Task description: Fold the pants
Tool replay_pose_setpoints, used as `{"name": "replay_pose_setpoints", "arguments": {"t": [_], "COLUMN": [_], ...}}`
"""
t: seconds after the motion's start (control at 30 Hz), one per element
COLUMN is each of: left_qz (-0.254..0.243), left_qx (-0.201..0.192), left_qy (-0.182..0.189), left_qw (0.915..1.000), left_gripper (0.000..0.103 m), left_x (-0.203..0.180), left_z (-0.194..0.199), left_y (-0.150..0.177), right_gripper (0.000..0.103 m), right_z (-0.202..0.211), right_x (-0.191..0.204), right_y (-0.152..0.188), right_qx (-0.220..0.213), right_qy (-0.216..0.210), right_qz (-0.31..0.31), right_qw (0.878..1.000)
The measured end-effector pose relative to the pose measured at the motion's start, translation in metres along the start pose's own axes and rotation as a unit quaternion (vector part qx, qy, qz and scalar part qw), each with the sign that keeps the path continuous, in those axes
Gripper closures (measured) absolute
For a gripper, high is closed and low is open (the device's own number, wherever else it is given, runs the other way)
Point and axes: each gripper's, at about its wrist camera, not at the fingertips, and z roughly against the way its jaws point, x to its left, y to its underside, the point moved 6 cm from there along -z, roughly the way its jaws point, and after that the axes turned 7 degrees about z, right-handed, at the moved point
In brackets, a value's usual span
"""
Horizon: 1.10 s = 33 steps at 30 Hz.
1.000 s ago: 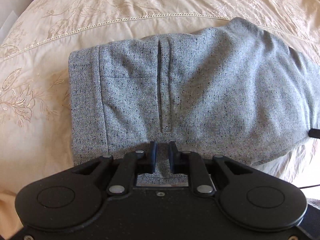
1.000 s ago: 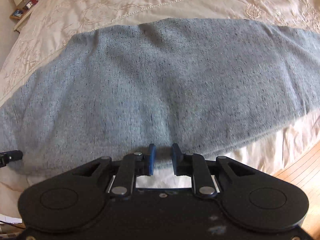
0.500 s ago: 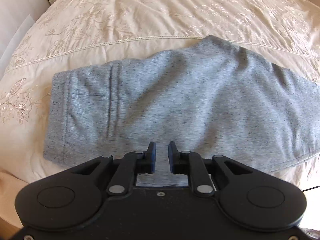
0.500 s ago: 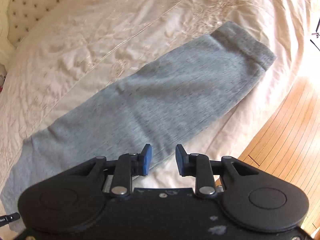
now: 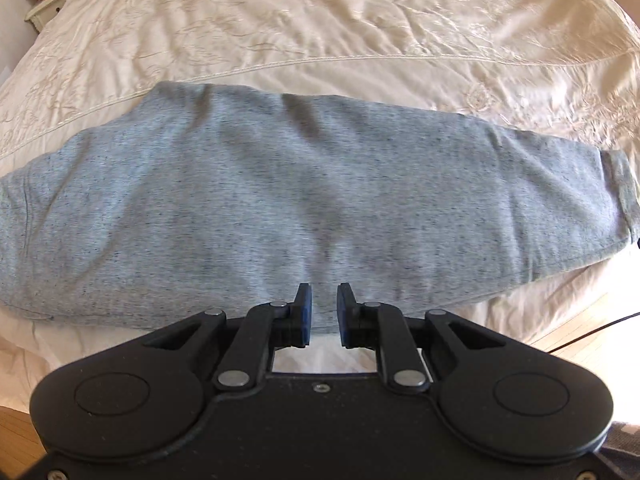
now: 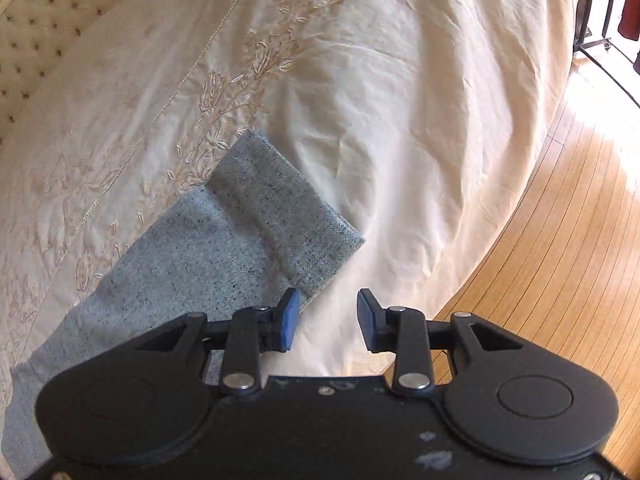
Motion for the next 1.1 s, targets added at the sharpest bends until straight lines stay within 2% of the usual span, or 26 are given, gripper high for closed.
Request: {"name": "replay_pose_setpoints", "arguments": {"t": [0.2,0.43,0.63,0.7,0.73,0.77,0.93,1.1], "left_qz": [-0.023,-0.04,-0.1,-0.12,-0.126,-0.13,-0.148,-0.131], "left_qx": [0.005,0.009,0.004,0.009,0.013,0.017,0.027,0.044], "left_qy": [-0.018,-0.021,-0.005,0.005,0.009,0.015,0.025,0.038], "left_qw": [0.9996,0.9989,0.9949,0.9928,0.9919,0.9912,0.9883,0.9896], "left_gripper": [0.08,0.08,0.08,0.079,0.08,0.079,0.079,0.08], "left_x": [-0.034,-0.056,-0.105,-0.124,-0.132,-0.14,-0.175,-0.194], "left_z": [0.003,-0.002,-0.01,-0.017,-0.02,-0.024,-0.043,-0.059], "left_y": [0.0,-0.02,-0.044,-0.05,-0.052,-0.055,-0.064,-0.073], "right_gripper": [0.066,0.062,0.062,0.069,0.082,0.09,0.091,0.091], "right_z": [-0.022,-0.049,-0.053,-0.043,-0.038,-0.033,-0.011,-0.011], "right_x": [-0.008,-0.014,-0.015,-0.011,-0.007,-0.003,0.026,0.031], "right_y": [-0.004,-0.013,-0.025,-0.029,-0.031,-0.033,-0.036,-0.039], "right_qx": [0.017,0.032,0.022,-0.001,-0.011,-0.018,-0.042,-0.038], "right_qy": [-0.059,-0.079,-0.1,-0.104,-0.105,-0.106,-0.111,-0.115], "right_qz": [-0.011,-0.035,-0.053,-0.038,-0.024,-0.007,0.096,0.104], "right_qw": [0.998,0.996,0.993,0.994,0.994,0.994,0.988,0.987]}}
